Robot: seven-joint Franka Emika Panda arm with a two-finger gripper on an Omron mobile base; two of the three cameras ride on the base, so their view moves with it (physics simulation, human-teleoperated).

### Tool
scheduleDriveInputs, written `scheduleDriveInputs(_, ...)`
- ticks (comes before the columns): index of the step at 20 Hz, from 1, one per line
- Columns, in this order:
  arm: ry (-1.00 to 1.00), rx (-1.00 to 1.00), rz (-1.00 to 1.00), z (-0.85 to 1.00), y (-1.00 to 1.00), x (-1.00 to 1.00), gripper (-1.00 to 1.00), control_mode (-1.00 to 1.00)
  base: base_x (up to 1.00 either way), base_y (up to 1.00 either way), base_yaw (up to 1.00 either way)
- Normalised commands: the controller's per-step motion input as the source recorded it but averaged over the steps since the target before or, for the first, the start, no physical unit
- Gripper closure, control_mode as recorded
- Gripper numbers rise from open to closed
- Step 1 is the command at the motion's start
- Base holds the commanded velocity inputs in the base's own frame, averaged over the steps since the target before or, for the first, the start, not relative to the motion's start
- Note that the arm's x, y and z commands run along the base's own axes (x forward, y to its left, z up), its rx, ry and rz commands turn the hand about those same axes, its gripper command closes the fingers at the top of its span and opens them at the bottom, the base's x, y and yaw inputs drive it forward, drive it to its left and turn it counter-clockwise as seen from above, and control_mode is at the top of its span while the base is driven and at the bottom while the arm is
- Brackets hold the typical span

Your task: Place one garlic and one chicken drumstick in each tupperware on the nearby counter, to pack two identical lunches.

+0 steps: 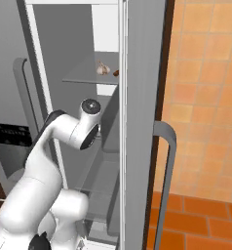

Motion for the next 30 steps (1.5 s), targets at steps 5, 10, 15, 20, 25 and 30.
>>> scheduleDriveInputs(5, 0.02, 0.00, 0.01, -0.16, 0.02, 0.74, -1.00, -1.00, 0.00, 0.00, 0.00)
scheduleDriveInputs(10, 0.00, 0.00, 0.00, -0.12, 0.00, 0.67, -1.00, -1.00, 0.00, 0.00, 0.00)
scheduleDriveInputs(15, 0.00, 0.00, 0.00, -0.32, 0.00, 0.49, -1.00, -1.00, 0.00, 0.00, 0.00)
scheduleDriveInputs(20, 0.00, 0.00, 0.00, -0.27, 0.00, 0.59, -1.00, -1.00, 0.00, 0.00, 0.00)
scheduleDriveInputs(25, 0.00, 0.00, 0.00, -0.29, 0.00, 0.51, -1.00, -1.00, 0.00, 0.00, 0.00)
scheduleDriveInputs(30, 0.00, 0.00, 0.00, -0.31, -0.04, 0.47, -1.00, -1.00, 0.00, 0.00, 0.00)
